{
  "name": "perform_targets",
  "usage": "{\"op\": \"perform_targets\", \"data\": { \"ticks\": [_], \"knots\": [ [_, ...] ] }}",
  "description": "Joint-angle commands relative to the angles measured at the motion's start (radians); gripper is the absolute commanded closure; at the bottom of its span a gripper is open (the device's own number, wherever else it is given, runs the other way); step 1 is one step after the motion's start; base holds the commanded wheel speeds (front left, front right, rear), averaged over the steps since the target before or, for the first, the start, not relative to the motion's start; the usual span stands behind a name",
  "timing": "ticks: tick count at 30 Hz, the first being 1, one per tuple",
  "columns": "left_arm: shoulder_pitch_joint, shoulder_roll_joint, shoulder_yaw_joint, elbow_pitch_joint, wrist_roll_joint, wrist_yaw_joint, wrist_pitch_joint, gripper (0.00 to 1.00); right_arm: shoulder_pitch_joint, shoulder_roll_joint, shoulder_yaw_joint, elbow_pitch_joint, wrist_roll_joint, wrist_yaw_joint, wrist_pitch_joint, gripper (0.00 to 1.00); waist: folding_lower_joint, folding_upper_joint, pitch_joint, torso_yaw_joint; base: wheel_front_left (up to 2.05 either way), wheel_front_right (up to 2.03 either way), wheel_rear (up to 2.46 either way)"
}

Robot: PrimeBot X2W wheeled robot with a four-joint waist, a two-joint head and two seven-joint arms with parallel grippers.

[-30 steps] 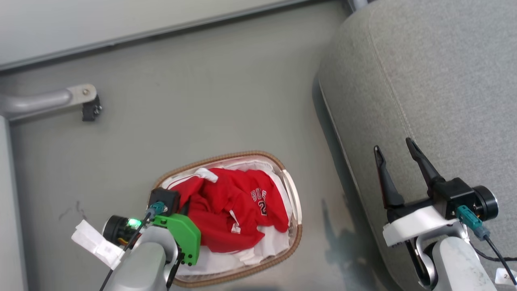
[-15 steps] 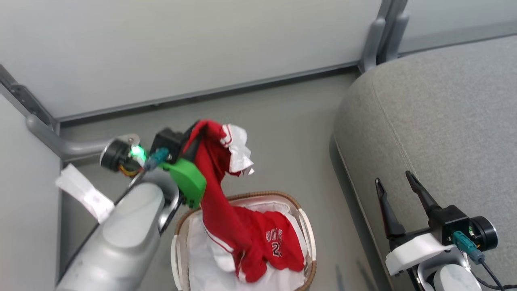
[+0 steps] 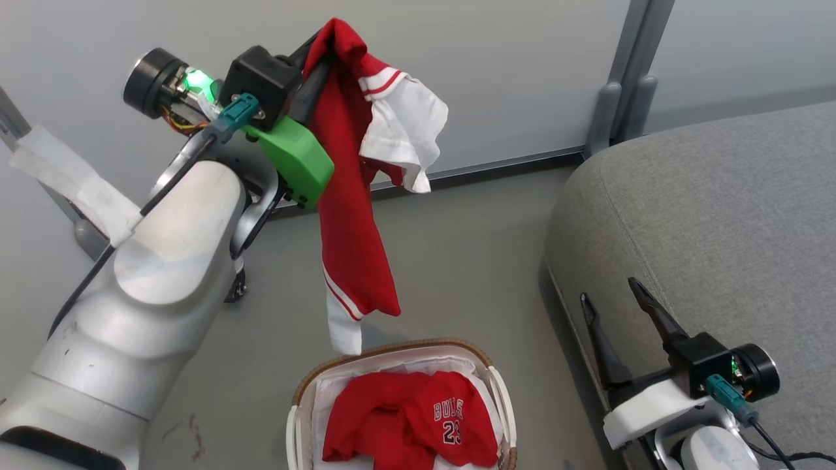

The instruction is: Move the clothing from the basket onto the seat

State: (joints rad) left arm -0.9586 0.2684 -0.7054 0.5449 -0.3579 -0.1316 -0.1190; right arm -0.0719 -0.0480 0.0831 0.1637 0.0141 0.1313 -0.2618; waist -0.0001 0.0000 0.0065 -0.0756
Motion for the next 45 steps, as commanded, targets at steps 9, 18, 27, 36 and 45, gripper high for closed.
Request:
{"op": "perform_targets", "data": {
  "ticks": [9,18,27,36,45],
  "knots": [
    [-0.096,-0.05,-0.037,0.006,0.0,0.002,0.042,1.0,-0.096,-0.004,0.179,0.002,0.057,-0.001,-0.005,0.0,0.0001,0.0,-0.005,-0.003,0.0,0.0,0.0],
    [-0.137,-0.114,-0.091,0.028,-0.013,0.002,0.041,1.0,-0.206,-0.005,0.315,-0.002,0.14,-0.001,-0.005,0.0,0.0001,0.0,-0.007,0.024,0.0,0.0,0.0],
    [-0.176,-0.173,-0.145,0.052,-0.046,0.002,0.026,1.0,-0.363,-0.004,0.382,0.16,0.101,-0.001,-0.004,0.0,0.0001,0.0,0.008,0.076,0.0,0.0,0.0],
    [-0.169,-0.18,-0.183,0.08,-0.082,0.002,-0.005,1.0,-0.441,-0.004,0.416,0.312,0.152,-0.001,-0.004,1.0,0.0001,0.0,0.011,0.108,0.0,0.0,0.0],
    [-0.104,-0.148,-0.173,0.126,-0.121,0.003,-0.04,1.0,-0.417,-0.004,0.388,0.296,0.179,-0.001,-0.004,1.0,0.0001,0.0,0.012,0.09,0.0,0.0,0.0]
  ]
}}
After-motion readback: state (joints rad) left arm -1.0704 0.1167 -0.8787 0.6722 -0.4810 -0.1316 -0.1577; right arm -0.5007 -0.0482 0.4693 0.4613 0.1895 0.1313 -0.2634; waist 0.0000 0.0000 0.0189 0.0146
